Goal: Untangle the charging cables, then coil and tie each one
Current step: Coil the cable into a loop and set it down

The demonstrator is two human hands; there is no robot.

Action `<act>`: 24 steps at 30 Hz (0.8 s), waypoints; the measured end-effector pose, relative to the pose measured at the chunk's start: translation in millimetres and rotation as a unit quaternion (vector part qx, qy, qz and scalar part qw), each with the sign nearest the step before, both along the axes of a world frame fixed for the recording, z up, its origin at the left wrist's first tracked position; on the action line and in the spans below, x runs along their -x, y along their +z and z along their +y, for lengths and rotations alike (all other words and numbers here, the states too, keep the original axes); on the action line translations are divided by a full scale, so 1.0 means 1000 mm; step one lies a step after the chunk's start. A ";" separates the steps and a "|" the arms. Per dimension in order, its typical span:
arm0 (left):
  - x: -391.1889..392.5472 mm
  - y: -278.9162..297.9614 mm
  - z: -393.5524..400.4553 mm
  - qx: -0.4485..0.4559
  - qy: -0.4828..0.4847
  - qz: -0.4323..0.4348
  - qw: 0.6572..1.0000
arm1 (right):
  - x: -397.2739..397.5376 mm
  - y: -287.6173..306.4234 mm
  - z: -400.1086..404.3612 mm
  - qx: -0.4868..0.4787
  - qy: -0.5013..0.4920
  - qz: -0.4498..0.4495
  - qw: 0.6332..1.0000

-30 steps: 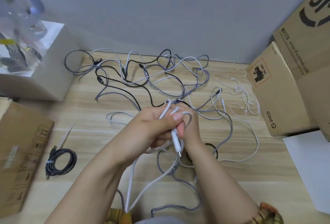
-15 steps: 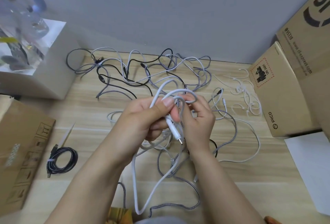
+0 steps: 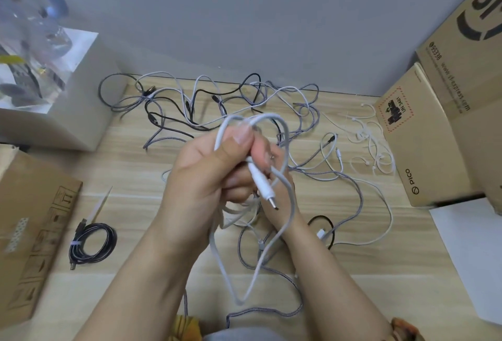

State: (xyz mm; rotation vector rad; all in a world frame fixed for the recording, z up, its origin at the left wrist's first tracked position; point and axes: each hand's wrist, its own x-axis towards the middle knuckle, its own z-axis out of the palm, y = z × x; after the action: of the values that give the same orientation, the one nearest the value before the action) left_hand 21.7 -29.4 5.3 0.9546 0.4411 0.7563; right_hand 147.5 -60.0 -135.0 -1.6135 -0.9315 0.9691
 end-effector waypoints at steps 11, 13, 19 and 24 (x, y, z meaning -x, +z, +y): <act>0.020 0.003 0.004 -0.061 0.041 -0.203 0.976 | -0.025 -0.038 -0.017 0.082 -0.162 0.064 0.981; 0.021 0.008 0.006 -0.081 0.054 -0.197 0.976 | -0.030 -0.043 -0.020 0.092 -0.148 0.049 0.983; -0.004 -0.034 0.016 -0.060 0.095 0.182 0.977 | -0.029 -0.030 -0.012 0.075 -0.119 -0.006 0.990; -0.017 -0.089 0.011 -0.097 0.035 0.373 0.922 | -0.026 -0.013 -0.010 0.038 -0.089 -0.208 0.973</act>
State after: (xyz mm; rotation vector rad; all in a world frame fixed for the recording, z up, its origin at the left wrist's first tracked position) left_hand 38.8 -18.6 -84.0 1.4155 1.0833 0.4786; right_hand 173.4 -69.9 -147.6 -1.9739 -1.0133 0.5554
